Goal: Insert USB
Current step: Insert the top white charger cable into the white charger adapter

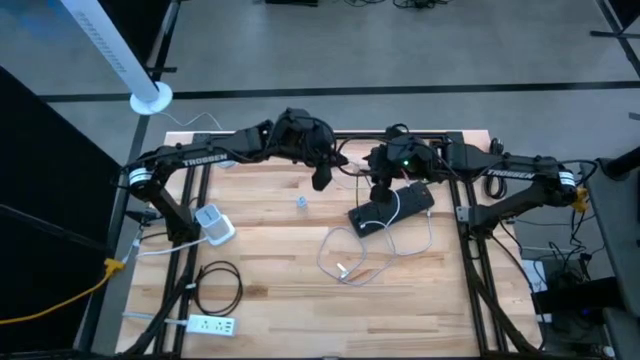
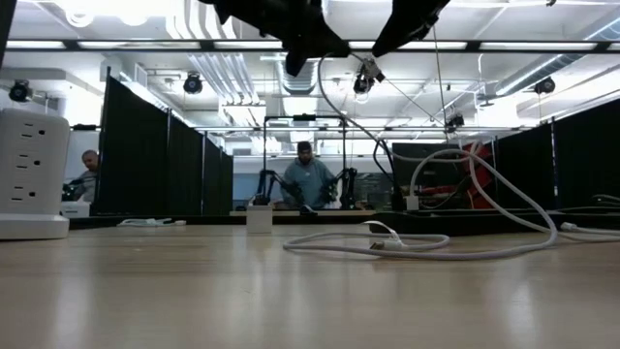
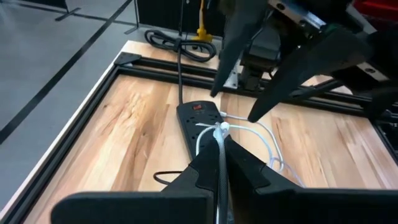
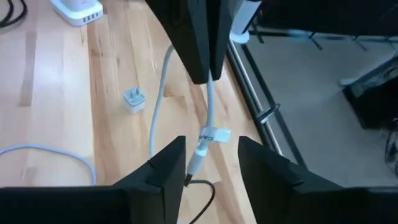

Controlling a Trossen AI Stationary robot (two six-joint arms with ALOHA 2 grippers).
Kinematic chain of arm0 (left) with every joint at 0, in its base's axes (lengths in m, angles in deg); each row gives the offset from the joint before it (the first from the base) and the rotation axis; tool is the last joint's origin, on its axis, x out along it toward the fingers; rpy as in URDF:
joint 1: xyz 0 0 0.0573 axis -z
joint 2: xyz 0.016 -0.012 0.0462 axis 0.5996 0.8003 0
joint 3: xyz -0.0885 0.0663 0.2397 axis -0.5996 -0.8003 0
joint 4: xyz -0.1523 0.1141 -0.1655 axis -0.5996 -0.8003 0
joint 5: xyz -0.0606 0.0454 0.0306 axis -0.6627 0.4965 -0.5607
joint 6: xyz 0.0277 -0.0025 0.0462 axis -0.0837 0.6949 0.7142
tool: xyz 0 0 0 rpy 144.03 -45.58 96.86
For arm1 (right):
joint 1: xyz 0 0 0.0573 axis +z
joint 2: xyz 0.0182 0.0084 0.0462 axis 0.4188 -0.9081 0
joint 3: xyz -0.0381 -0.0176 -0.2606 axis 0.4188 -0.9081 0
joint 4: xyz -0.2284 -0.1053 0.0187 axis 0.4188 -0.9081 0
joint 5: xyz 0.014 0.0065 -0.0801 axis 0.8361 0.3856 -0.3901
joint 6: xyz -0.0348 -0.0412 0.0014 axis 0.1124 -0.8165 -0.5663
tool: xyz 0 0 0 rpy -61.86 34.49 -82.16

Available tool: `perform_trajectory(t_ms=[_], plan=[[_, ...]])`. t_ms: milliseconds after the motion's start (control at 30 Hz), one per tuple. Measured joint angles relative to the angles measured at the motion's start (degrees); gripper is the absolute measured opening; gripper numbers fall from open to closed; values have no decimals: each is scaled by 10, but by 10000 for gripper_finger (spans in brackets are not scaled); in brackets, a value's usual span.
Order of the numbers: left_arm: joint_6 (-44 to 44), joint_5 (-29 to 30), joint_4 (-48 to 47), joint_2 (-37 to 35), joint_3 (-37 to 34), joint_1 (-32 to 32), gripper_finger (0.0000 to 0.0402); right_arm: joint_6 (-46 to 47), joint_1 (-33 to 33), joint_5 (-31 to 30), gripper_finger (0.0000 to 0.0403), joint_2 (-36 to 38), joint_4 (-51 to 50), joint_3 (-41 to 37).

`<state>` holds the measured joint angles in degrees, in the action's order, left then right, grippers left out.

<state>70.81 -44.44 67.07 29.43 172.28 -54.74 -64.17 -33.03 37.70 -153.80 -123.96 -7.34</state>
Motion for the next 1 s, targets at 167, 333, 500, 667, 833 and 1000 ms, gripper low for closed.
perform_trajectory(t_ms=[167, 333, 500, 667, 833, 1000], plan=[[0, 0, 1, 0, 0, 6, 0, 13, 0, 8, 146, -5, -4, 0], [-2, 0, 1, 0, 0, 8, 0, 39, -4, 15, 143, -24, -6, 0], [-2, 0, -1, 0, 0, 12, 0, 65, -6, 28, 129, -50, -3, 1], [-1, 0, -9, 0, 0, 13, 0, 73, -7, 28, 111, -53, 6, 16], [1, 0, -10, 0, 0, 13, 0, 80, -9, 28, 90, -53, -13, 27], [10, 0, -13, 0, 0, 13, 0, 100, -10, 43, 63, -54, -24, 27]])
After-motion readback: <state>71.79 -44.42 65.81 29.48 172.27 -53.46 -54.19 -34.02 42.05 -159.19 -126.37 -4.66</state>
